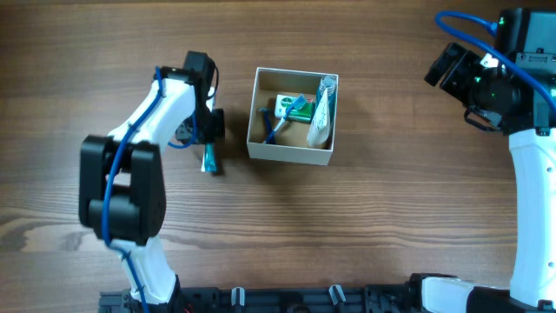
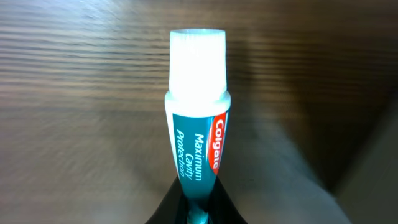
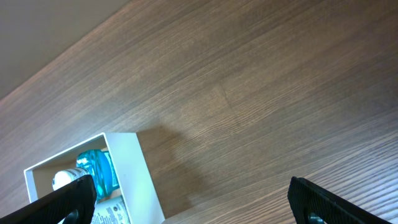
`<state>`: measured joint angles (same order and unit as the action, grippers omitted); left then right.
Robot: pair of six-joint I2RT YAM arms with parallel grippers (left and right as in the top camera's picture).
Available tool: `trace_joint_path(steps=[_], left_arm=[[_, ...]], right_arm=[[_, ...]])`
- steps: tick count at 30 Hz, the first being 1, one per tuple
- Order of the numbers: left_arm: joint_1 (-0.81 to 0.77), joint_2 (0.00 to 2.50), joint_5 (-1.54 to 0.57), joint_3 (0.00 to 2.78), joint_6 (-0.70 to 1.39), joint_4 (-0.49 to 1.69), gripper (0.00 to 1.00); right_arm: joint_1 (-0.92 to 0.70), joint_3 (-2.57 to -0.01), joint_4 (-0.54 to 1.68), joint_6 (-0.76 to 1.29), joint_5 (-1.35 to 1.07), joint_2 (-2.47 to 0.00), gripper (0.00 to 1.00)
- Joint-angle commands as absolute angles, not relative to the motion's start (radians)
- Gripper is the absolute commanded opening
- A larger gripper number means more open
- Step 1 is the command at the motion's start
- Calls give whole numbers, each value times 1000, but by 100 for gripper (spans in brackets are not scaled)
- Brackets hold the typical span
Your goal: Pack container
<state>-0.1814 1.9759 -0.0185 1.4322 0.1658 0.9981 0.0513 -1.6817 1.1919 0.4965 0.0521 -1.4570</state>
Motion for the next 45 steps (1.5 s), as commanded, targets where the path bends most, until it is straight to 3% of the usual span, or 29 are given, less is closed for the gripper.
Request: trace_joint_path(steps=[1,9,23,29,31,41,42,43,44,45], left_arm=[[-197,1766,-89,1523,164,1015,10],[-330,1575,-149,1526,165,901,12],[-482,1852,-149,1522,168,702,13],[-488,1906,-139,1522,168,703,31],[-480,1899,-138,1526,168,702,44],[-357,1607,-70,1581,173,890,52],[-332,1560,-36,1581,173,924,57],[-306,1515,-4,1581,176,960,73],[-285,1482,23,1581,186,991,100],[-254,1440,61,1581,206,1031,100]], right_arm=[[54,-1687,1190,498,47,-1467,100],[54,-1687,1190,498,47,-1467,100],[54,-1687,1190,498,47,-1467,100],[54,-1687,1190,498,47,-1467,100],[54,-1687,1190,498,47,-1467,100],[54,-1687,1190,498,47,-1467,100],[54,-1687,1190,498,47,-1467,100],[54,-1687,1190,498,47,-1467,100],[54,-1687,1190,498,47,-1467,100],[54,-1687,1190,498,47,-1467,100]])
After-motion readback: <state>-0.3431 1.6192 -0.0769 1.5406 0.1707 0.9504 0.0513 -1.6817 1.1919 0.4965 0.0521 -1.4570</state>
